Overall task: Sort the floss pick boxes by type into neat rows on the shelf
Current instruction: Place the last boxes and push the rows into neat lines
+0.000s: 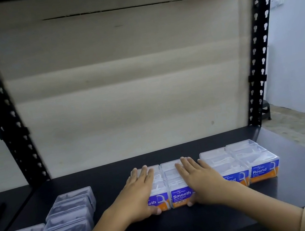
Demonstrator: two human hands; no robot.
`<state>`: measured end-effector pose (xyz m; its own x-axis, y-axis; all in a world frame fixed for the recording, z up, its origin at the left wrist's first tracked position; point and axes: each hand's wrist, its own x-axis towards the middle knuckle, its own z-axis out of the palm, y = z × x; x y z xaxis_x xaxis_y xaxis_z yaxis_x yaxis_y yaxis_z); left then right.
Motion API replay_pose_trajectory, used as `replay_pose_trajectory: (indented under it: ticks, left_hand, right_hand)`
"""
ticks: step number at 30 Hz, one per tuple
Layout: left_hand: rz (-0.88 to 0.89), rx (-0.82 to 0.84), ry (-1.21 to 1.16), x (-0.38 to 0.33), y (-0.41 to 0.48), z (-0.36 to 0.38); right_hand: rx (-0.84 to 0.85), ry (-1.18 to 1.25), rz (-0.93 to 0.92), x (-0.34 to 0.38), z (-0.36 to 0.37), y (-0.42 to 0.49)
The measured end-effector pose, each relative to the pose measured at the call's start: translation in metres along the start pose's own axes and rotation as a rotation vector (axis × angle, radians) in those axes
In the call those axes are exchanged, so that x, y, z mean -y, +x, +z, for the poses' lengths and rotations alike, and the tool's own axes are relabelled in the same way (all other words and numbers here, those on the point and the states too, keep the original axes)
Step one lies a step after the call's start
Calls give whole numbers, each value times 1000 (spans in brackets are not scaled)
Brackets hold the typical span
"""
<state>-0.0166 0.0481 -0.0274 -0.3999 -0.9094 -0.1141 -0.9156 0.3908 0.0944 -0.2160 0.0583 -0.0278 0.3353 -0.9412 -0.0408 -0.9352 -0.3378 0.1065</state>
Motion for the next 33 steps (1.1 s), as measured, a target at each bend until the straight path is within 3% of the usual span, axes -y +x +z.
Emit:
replay_pose_trajectory:
  ticks: [12, 17, 28, 33]
  left_hand:
    - [-2, -30, 87, -1, -3, 0]
    - [13, -65, 105, 4, -10, -4]
    - [-79, -303, 28, 40, -82, -23]
    - [-149, -353, -15, 67, -121, -22]
  right_hand:
    - [9, -20, 18, 1, 1, -1]
    - [1, 81, 4, 3, -4, -6]
    - [-278, 303, -249, 73, -25, -14]
    - [-311, 399, -349, 114, -26, -8]
